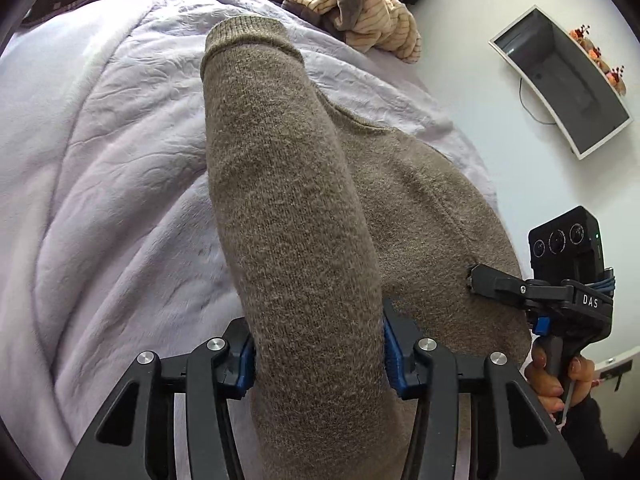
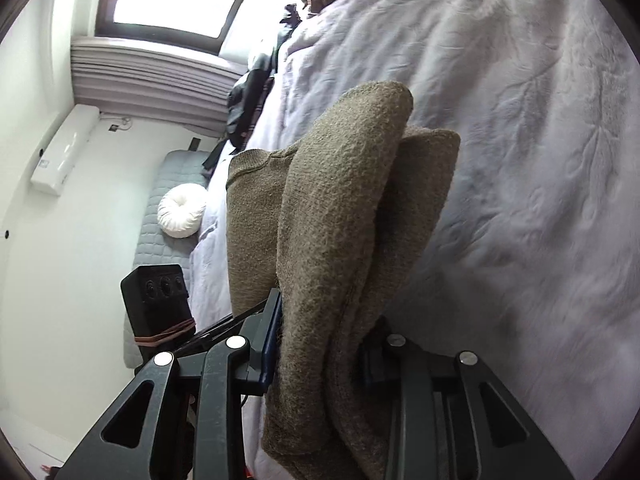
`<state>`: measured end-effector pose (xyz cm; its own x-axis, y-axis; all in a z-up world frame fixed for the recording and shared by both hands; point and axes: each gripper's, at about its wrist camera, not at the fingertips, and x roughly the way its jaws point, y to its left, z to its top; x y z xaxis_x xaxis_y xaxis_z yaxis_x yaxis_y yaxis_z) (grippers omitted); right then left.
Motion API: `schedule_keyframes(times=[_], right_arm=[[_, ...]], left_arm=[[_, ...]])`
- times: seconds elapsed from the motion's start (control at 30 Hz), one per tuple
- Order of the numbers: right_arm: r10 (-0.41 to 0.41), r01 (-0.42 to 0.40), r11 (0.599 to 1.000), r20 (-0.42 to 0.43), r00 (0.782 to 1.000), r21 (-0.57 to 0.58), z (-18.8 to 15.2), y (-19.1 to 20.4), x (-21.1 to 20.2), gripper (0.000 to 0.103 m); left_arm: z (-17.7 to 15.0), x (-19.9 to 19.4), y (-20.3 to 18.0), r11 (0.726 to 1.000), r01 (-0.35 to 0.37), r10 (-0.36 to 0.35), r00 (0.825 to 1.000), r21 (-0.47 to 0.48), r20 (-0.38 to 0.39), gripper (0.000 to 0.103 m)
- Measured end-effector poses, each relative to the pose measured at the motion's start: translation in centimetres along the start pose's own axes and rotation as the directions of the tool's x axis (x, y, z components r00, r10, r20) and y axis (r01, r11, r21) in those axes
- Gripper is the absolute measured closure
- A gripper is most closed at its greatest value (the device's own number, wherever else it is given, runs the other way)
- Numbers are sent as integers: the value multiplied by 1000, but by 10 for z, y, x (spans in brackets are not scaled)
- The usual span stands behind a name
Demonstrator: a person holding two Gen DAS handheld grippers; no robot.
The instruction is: Fold small clothes
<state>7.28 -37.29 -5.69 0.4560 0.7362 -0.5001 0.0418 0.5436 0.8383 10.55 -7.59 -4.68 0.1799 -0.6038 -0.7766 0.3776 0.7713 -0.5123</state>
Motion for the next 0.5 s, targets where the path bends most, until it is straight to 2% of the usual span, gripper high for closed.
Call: schedule_keyframes(times=[0.13,0.33,0.5], right_arm=[[33,-33,999,-13,999,13,-21,19,-1,69],[64,-63,998,-54,997,19,-61,43,14,69],[85,-83,996,-95,992,28,-92,56,38,69]], left_arm=[[-17,-35,2,1000,13,-12,1000,-21,13,52],[-59,-82,8,999,-32,32,999,-17,20,52],[-94,-105,20,997,-60,61,998,-51,18,51]])
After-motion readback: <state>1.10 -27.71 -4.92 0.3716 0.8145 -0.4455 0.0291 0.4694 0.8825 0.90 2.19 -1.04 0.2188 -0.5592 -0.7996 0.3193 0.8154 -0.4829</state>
